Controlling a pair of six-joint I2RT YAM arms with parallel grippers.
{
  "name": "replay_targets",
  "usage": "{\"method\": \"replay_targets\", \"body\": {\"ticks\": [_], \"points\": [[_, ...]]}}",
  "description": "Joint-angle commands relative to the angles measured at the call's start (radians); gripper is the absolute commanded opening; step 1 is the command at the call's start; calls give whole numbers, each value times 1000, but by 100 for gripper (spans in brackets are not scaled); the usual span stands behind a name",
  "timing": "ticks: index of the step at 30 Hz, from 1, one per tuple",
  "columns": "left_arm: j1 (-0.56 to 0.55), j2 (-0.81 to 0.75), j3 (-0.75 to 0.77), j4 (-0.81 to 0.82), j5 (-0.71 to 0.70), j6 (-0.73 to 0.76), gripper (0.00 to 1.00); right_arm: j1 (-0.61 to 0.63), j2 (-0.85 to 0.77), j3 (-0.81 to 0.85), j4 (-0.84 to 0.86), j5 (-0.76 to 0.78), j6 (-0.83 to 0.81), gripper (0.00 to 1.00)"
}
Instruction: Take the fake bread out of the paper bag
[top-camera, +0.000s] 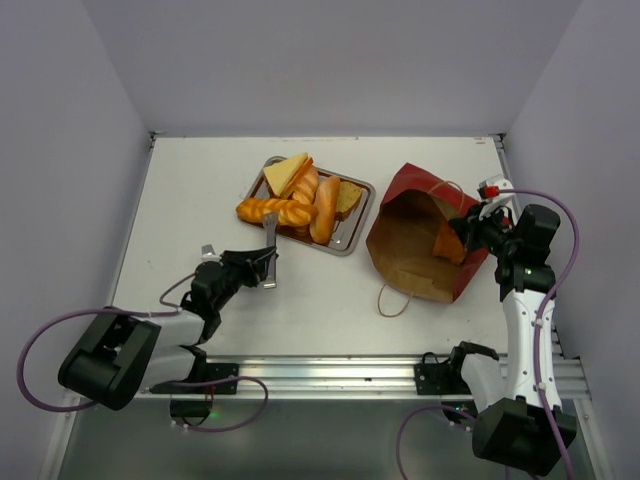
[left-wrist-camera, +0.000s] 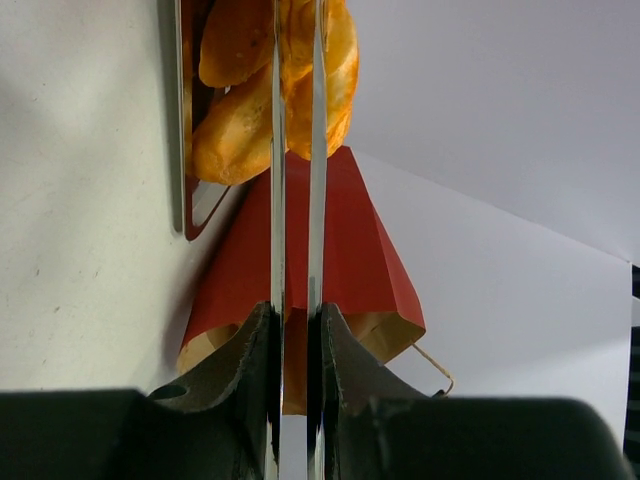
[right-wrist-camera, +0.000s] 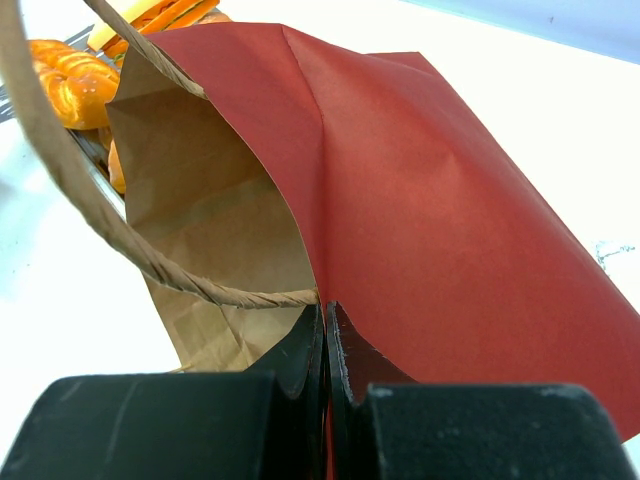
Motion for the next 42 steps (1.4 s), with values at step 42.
{"method": "replay_targets", "body": {"ticks": [42], "points": [[58, -116, 136, 69, 93, 124, 0, -1, -16, -7, 33, -16, -12, 1]]}}
